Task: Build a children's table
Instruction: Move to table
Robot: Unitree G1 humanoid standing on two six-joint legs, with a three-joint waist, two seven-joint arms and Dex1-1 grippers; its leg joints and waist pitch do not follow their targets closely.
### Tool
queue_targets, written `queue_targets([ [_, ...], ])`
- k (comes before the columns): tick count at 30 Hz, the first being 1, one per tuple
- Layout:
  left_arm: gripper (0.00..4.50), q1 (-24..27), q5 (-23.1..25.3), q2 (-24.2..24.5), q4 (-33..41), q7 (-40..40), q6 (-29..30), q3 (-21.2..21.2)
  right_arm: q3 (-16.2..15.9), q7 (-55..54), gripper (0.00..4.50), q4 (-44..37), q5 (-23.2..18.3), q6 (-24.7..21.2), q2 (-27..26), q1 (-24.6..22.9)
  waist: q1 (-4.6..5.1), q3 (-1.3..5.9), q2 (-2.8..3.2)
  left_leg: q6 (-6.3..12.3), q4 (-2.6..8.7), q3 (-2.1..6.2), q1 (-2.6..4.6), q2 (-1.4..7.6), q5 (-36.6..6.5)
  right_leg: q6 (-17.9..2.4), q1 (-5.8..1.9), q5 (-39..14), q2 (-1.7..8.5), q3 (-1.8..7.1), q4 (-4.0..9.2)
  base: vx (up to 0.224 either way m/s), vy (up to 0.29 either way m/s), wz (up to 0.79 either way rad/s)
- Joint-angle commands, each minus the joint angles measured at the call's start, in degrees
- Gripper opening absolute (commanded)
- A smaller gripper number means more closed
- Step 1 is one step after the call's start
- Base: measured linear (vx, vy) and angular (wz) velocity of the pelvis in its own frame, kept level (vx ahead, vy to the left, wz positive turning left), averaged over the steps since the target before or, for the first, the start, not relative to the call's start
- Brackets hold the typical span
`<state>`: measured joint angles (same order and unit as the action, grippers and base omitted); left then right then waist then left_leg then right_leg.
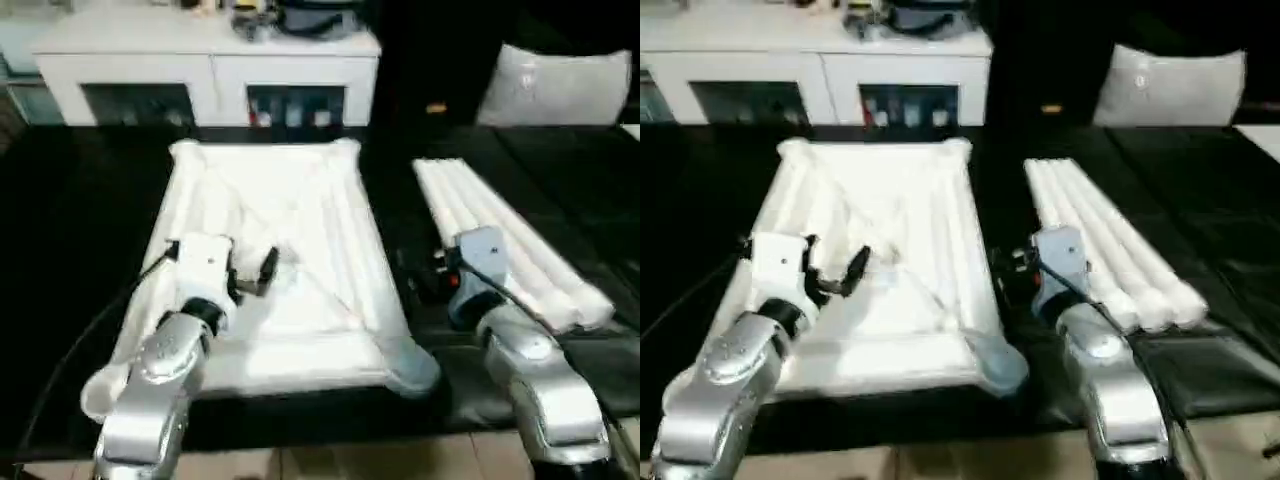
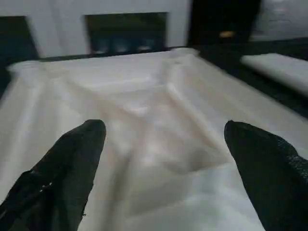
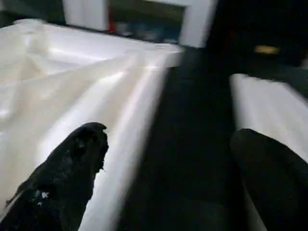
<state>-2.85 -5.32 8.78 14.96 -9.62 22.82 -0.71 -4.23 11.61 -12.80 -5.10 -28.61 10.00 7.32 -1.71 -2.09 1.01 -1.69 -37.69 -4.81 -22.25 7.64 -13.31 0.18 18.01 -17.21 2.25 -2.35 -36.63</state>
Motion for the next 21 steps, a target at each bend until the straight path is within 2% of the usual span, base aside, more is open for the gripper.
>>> queue_targets([
  [1, 4.43, 0.09, -0.16, -0.21, 0.31, 0.11, -0.11, 0.31, 0.34, -0.17, 4.50, -0.56, -0.19, -0.55, 0.68, 0.47, 0.62, 4.23, 1.30, 13.85, 2.47, 4.57, 4.85, 6.35, 41.71, -6.42, 2.41, 21.87, 3.76, 1.77, 0.08, 0.161, 0.110, -0.02],
  [2, 4.43, 0.25, 0.07, -0.09, 0.53, 0.06, -0.21, 0.24, 0.26, -0.20, 4.50, -0.60, -0.18, -0.55, 0.67, 0.44, 0.42, 4.27, 0.87, 13.64, 2.06, 4.59, 4.71, 6.11, 47.65, -5.65, 2.67, 23.64, 4.25, 2.32, 0.34, 0.084, 0.067, -0.01],
  [3, 4.43, 0.37, 0.22, 0.06, 0.69, 0.00, -0.27, 0.20, 0.18, -0.25, 4.50, -0.67, -0.16, -0.58, 0.63, 0.41, -0.22, 4.20, 0.39, 11.75, 1.94, 3.49, 3.93, 4.69, 48.68, -5.03, 2.17, 25.15, 4.79, 2.73, 1.10, 0.024, 0.055, 0.01],
  [4, 4.43, 0.49, 0.26, 0.28, 0.83, 0.05, -0.24, 0.15, 0.11, -0.25, 4.50, -0.78, -0.09, -0.66, 0.51, 0.38, -0.69, 3.78, 0.17, 9.10, 2.74, 1.82, 2.27, 3.38, 39.67, -6.02, 0.76, 25.89, 5.05, 2.53, 1.79, 0.000, 0.000, 0.00],
  [5, 4.43, 0.58, 0.42, 0.40, 0.89, 0.27, -0.12, 0.16, 0.08, -0.19, 4.50, -0.89, 0.02, -0.72, 0.37, 0.34, -0.75, 3.73, -0.26, 8.14, 3.15, 1.24, 1.56, 2.93, 34.37, -6.45, -0.07, 26.60, 5.03, 2.44, 1.79, 0.000, 0.000, 0.00],
  [6, 4.43, 0.63, 0.44, 0.50, 0.78, 0.41, -0.07, 0.26, 0.02, -0.16, 4.50, -0.97, 0.12, -0.75, 0.14, 0.32, -1.00, 3.02, 0.38, 4.43, 4.56, 1.17, 1.19, 3.94, 21.47, -8.22, -0.45, 22.36, 4.95, 1.84, 2.21, 0.000, 0.000, 0.00],
  [7, 4.43, 0.69, 0.42, 0.57, 0.70, 0.43, -0.09, 0.38, -0.07, -0.18, 4.50, -1.04, 0.19, -0.77, -0.04, 0.29, -0.31, 2.41, 0.84, 0.79, 6.33, 2.26, 1.76, 5.93, 6.57, -10.31, -0.10, 12.98, 3.66, 1.05, 2.13, -0.080, -0.020, 0.01],
  [8, 4.43, 0.66, 0.43, 0.59, 0.61, 0.43, -0.09, 0.41, -0.05, -0.19, 4.50, -1.03, 0.24, -0.72, -0.20, 0.27, 0.06, 2.18, 1.18, -0.12, 7.45, 3.08, 2.17, 6.99, -0.69, -11.17, 0.04, 8.78, 3.07, 0.67, 1.67, -0.080, -0.020, 0.01],
  [9, 4.43, 0.60, 0.41, 0.66, 0.54, 0.36, -0.09, 0.46, -0.06, -0.23, 4.50, -0.95, 0.31, -0.68, -0.36, 0.30, 0.90, 1.88, 1.87, 0.37, 9.47, 5.44, 2.98, 9.32, -10.88, -11.15, 0.73, 1.76, 2.42, 0.03, 0.57, -0.094, -0.067, 0.05],
  [10, 4.43, 0.44, 0.67, 0.77, 0.60, 0.03, -0.03, 0.38, -0.04, -0.42, 4.50, -0.49, 0.20, -0.41, -0.40, 0.45, 1.41, 1.61, 2.18, 1.52, 11.31, 6.58, 2.98, 10.78, -19.39, -10.56, 1.28, -1.98, 2.19, -0.60, -0.67, -0.099, -0.104, 0.01],
  [11, 4.43, 0.44, 0.67, 0.77, 0.60, 0.03, -0.03, 0.38, -0.04, -0.42, 4.50, -0.49, 0.20, -0.41, -0.40, 0.45, 1.69, 1.56, 2.14, 2.04, 12.22, 7.03, 2.85, 11.21, -22.79, -9.99, 1.37, -3.02, 2.00, -0.83, -1.41, -0.099, -0.104, 0.01],
  [12, 4.43, 0.40, 0.80, 0.84, 0.61, -0.06, -0.03, 0.35, -0.04, -0.48, 4.50, -0.26, 0.17, -0.26, -0.39, 0.52, 1.71, 1.44, 1.85, 2.92, 13.17, 7.35, 2.86, 11.65, -27.56, -9.26, 1.94, -4.00, 2.15, -0.80, -2.45, -0.097, -0.146, -0.06],
  [13, 4.43, 0.38, 0.86, 0.96, 0.51, -0.17, -0.12, 0.43, -0.05, -0.56, 4.50, 0.03, 0.15, -0.11, -0.39, 0.68, 1.71, 1.46, 1.15, 4.10, 13.65, 6.76, 2.35, 11.08, -29.49, -10.04, 1.56, -4.60, 2.91, -0.11, -1.91, -0.083, -0.212, -0.05],
  [14, 4.43, 0.30, 0.55, 0.76, 0.39, -0.08, -0.10, 0.69, 0.00, -0.54, 4.50, 0.01, 0.10, -0.17, -0.36, 0.80, 1.73, 1.43, 0.49, 4.84, 13.29, 6.35, 2.25, 10.40, -29.37, -11.78, 1.56, -5.16, 3.45, 0.60, -0.95, -0.083, -0.212, -0.05],
  [15, 4.43, 0.24, 0.32, 0.60, 0.31, 0.00, -0.07, 0.87, 0.04, -0.52, 4.50, -0.03, 0.05, -0.22, -0.34, 0.87, 1.45, 1.05, -1.00, 4.27, 9.07, 2.40, 0.96, 4.67, -26.79, -17.61, 1.24, -13.67, 4.59, 1.99, 5.16, -0.111, -0.243, -0.02],
  [16, 4.43, -0.12, 0.64, 0.81, 0.10, 0.26, 0.49, 0.85, 0.18, -0.33, 4.50, -0.09, 0.00, -0.20, -0.23, 1.02, -0.49, 1.83, -2.71, 5.86, -6.88, -3.66, 2.15, -1.72, -13.50, -19.05, 1.92, -33.84, 8.86, 3.17, 12.15, -0.112, -0.226, -0.11],
  [17, 4.43, -0.35, 1.01, 1.22, -0.06, 0.10, 0.64, 0.59, 0.33, -0.19, 4.50, -0.01, 0.00, -0.13, -0.15, 1.07, -0.76, 1.13, -3.01, 6.02, -7.72, -3.33, -0.01, -1.14, -8.20, -15.76, 1.02, -38.53, 9.40, 4.42, 11.80, -0.112, -0.226, -0.11],
  [18, 4.43, -0.54, 1.16, 1.59, -0.16, -0.16, 0.71, 0.35, 0.48, -0.07, 4.50, 0.10, 0.03, -0.05, -0.09, 1.11, -1.77, 1.40, -3.18, 4.44, -5.91, -2.19, -3.87, -1.42, -2.05, -6.17, -1.84, -32.30, 8.63, 5.23, 8.98, -0.043, -0.207, -0.19],
  [19, 4.43, -0.73, 1.31, 1.96, -0.16, -0.41, 0.82, 0.10, 0.67, 0.08, 4.50, 0.20, 0.03, 0.02, -0.02, 1.12, -2.24, 1.40, -2.88, 3.73, -2.06, -1.35, -2.31, -1.02, -0.29, 3.14, -0.47, -25.05, 7.52, 4.99, 8.35, -0.045, -0.177, -0.05],
  [20, 4.43, -0.79, 1.37, 2.08, -0.14, -0.48, 0.86, 0.01, 0.74, 0.14, 4.50, 0.23, 0.02, 0.03, 0.00, 1.12, -1.99, 1.49, -3.07, 4.32, -0.62, -1.25, -1.65, -0.90, -0.37, 6.16, -0.61, -23.11, 7.01, 4.43, 8.52, -0.045, -0.177, -0.05],
  [21, 4.43, -0.89, 1.44, 2.25, -0.09, -0.59, 0.93, -0.11, 0.85, 0.24, 4.50, 0.27, 0.00, 0.06, 0.06, 1.12, -2.57, 2.40, -1.32, 6.44, 2.13, -0.26, -0.81, 0.86, 0.64, 7.41, -1.45, -16.27, 7.27, 4.03, 8.51, -0.055, -0.127, -0.01],
])
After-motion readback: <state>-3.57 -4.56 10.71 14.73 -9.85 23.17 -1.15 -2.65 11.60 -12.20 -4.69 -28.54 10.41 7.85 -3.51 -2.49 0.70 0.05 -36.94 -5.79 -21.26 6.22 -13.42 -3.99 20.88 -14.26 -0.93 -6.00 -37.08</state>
